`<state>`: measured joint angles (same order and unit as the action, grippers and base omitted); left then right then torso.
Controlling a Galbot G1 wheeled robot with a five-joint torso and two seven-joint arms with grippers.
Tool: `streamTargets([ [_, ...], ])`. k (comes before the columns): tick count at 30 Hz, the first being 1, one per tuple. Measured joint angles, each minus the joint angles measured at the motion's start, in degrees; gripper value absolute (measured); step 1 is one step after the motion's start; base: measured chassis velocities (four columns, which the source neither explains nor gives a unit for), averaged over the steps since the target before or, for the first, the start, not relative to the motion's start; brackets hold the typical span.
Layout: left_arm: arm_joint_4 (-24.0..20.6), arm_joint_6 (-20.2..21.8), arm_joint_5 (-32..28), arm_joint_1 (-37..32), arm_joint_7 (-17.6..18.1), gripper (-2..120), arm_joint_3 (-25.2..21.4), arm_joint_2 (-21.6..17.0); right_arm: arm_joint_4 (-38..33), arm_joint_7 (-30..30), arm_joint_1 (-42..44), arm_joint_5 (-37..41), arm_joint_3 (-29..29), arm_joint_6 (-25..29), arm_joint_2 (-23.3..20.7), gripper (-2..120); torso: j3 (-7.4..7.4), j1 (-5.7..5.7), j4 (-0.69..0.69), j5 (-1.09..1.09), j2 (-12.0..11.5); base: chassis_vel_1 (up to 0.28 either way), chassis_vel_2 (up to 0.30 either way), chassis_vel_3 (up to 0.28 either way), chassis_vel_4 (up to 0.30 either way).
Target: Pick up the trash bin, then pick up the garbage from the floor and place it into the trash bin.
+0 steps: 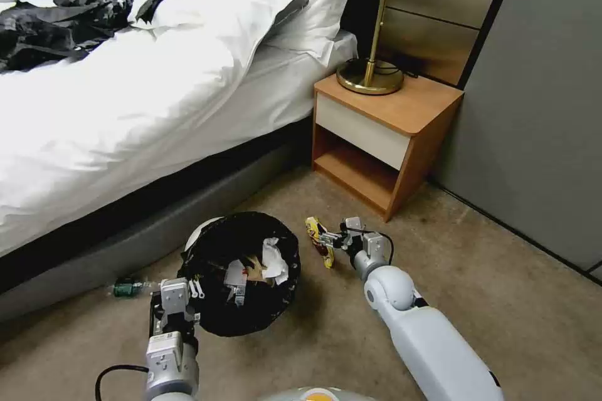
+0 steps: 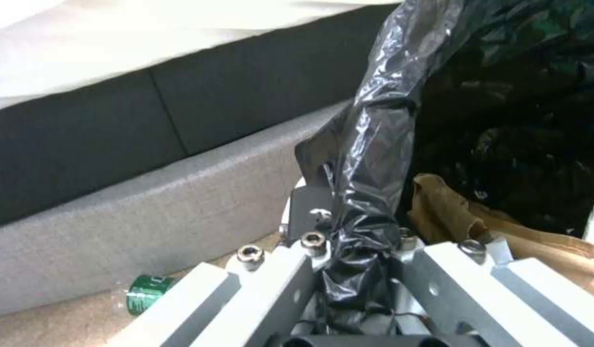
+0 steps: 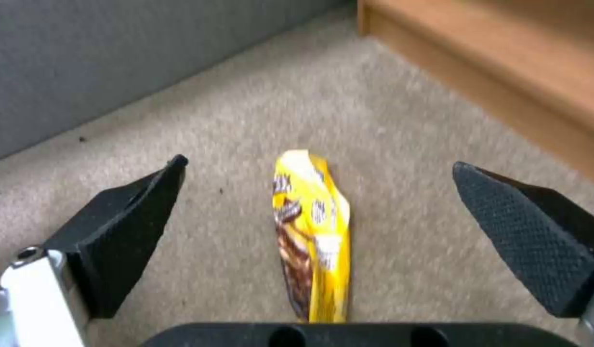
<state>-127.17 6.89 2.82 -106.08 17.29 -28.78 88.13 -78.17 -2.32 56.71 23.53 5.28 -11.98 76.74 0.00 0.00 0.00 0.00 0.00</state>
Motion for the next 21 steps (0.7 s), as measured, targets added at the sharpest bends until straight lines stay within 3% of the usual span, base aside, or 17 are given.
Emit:
streamTargets([
  [9,0.0,-0.16,-0.04,-0.12,0.0,0,-0.14,0.04,6.9,1.29,-2.51,1.15,0.17,-2.18,1.1,100,0.0,0.0,0.0,0.0,0.0,0.0,0.0,0.0,0.0],
  [21,-0.38,-0.32,0.21,-0.19,0.06,0,-0.1,0.25,10.62,1.52,-2.18,-1.02,-0.02,-2.2,1.61,100,0.0,0.0,0.0,0.0,0.0,0.0,0.0,0.0,0.0],
])
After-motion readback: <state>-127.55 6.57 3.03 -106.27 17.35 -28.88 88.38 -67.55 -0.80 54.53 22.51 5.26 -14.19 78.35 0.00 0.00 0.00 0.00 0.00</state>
